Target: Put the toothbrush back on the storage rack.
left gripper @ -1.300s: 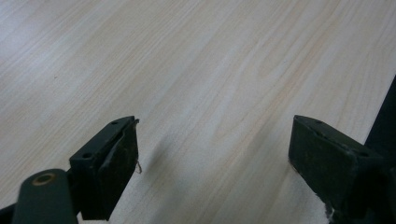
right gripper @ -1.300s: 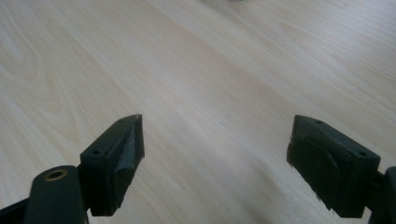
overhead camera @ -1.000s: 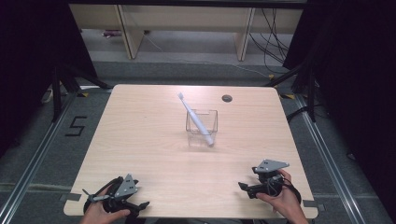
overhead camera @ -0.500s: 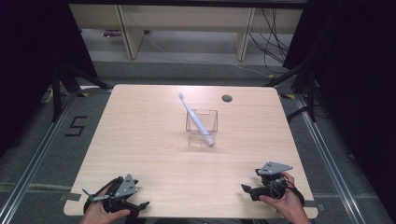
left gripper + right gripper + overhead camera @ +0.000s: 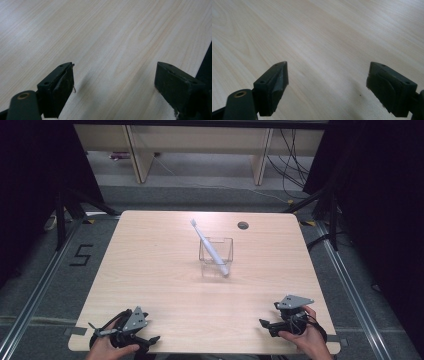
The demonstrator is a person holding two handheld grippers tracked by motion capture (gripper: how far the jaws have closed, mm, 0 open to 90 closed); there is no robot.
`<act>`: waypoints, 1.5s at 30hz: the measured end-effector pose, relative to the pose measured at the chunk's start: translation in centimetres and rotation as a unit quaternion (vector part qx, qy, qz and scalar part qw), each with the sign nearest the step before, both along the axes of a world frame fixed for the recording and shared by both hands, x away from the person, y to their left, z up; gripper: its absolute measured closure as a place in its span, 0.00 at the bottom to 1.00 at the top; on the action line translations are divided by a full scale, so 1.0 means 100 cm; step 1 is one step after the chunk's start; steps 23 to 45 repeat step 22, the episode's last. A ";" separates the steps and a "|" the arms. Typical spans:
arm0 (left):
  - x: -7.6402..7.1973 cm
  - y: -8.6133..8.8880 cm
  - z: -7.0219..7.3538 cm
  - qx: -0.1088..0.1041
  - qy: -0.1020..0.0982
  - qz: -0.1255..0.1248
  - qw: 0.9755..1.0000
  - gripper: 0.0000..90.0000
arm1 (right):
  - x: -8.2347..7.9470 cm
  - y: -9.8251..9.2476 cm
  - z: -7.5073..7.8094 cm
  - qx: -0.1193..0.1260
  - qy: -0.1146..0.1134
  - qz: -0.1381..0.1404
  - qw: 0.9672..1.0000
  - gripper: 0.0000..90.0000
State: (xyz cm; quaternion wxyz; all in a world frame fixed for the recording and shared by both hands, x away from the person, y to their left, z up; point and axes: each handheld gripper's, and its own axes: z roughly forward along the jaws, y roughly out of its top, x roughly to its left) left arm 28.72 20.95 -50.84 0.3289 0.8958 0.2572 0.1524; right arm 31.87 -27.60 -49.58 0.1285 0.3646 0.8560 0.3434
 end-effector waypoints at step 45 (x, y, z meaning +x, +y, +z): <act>0.001 0.000 -0.001 0.004 0.000 0.006 1.000 0.17 | 0.000 0.001 0.000 0.002 0.000 -0.003 1.000 0.20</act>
